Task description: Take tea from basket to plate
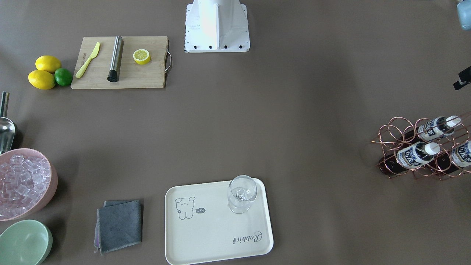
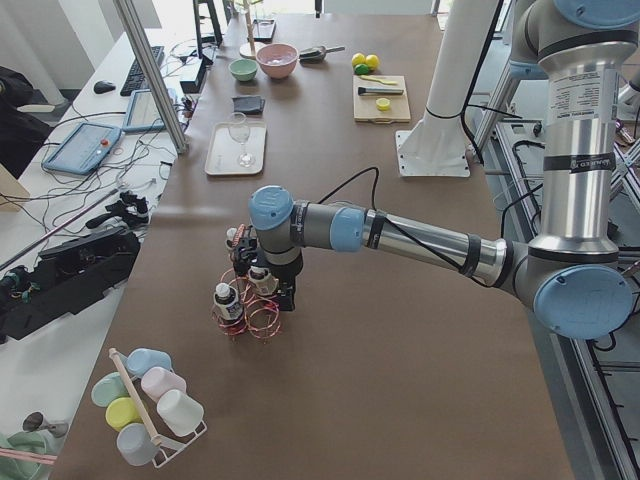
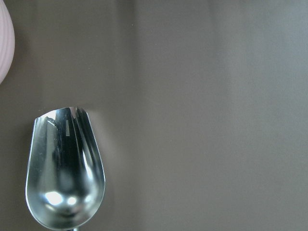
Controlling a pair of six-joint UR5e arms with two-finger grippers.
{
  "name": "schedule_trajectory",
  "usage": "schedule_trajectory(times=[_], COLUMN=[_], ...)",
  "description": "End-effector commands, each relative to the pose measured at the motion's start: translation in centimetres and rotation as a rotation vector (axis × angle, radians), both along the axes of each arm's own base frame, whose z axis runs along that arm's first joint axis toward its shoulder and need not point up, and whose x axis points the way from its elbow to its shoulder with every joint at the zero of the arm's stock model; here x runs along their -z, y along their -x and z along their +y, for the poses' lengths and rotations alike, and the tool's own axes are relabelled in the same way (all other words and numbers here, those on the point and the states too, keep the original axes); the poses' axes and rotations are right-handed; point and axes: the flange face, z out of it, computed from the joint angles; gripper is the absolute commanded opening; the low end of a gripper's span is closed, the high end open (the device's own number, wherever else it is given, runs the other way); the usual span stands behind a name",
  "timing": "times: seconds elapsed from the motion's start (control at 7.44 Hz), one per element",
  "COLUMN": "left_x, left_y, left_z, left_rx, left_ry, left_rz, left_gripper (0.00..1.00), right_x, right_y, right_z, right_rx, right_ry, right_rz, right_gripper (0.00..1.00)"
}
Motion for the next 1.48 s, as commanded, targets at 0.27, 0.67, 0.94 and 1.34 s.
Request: schedule_trajectory(times=[0.27,0.67,0.94,1.34], left_x=[0.1,-0.5,0.1,8.5], left_y=[0.0,0.0,-0.4,2.8], left_z=[0.1,0.3,0.2,2.5], left_rx=[0.003,0.032,0.266,0.448], left_ry=[0.0,0.047,0.281,0.46], left_rz=[-0.001,0.003,-0.006,-0.027], left_gripper=[0.98,0.98,0.98,0.98], right_x=[-0.6,-0.8,-0.5,0.0], right_y=[0.3,0.2,0.2,0.6], right_z=[0.0,-0.2,-0.4,-0.8], right_rx=[0.007,0.006,0.009,0.012], right_ry=[0.008,0.008,-0.005,-0.012], right_rz=[0.018,0.03,0.026,0.023], right_gripper=[1.0,1.0,1.0,1.0])
